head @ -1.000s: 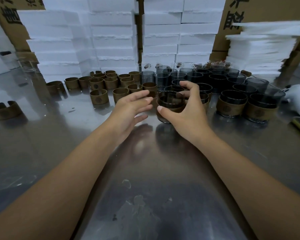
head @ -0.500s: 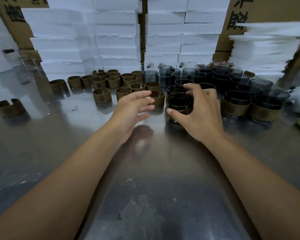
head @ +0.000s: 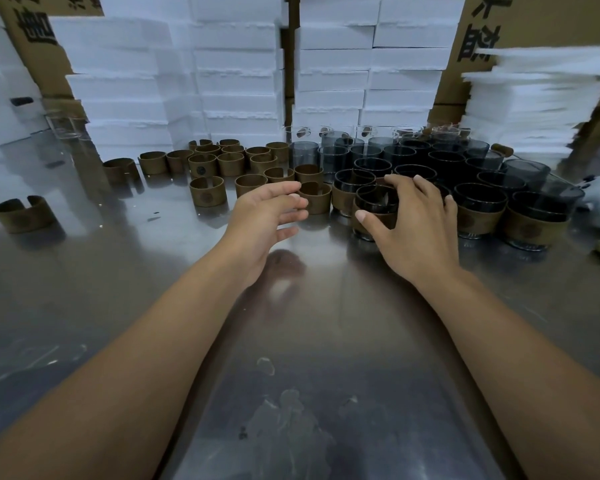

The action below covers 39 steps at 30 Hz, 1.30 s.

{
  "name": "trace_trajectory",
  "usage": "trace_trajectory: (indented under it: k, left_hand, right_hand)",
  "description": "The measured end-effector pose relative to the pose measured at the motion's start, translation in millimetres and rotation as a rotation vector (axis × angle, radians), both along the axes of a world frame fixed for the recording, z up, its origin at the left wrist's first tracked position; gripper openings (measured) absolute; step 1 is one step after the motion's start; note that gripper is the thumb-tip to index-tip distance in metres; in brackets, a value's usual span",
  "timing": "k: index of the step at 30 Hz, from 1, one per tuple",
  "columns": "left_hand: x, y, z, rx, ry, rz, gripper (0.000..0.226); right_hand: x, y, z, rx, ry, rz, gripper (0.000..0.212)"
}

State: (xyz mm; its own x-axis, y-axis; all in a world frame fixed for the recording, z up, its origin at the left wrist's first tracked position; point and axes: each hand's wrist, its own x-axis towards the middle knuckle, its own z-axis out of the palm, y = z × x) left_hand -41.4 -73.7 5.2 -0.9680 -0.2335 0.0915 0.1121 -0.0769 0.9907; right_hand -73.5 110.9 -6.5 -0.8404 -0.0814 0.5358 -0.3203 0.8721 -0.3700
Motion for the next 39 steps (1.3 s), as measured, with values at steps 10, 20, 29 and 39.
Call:
trace_trajectory:
  k: [10, 20, 29, 39]
  left_hand:
    - [2, 2, 1, -0.02, -0.009, 0.008, 0.018]
    - [6, 10, -2, -0.106, 0.023, 0.052, 0.019]
    - [-75, 19, 36, -0.668, 0.232, 0.049, 0.026]
    - [-174, 21, 35, -0.967, -0.149, 0.012, 0.033]
  right_hand:
    - [-3, 6, 1, -0.016, -0.006, -0.057, 0.052]
    - [2, 1, -1, -0.043, 0.08, 0.078, 0.037]
    - [0, -12, -7, -0.042, 0.211, 0.109, 0.021]
    - [-3, -14, -10, -0.065, 0.238, 0.142, 0.017]
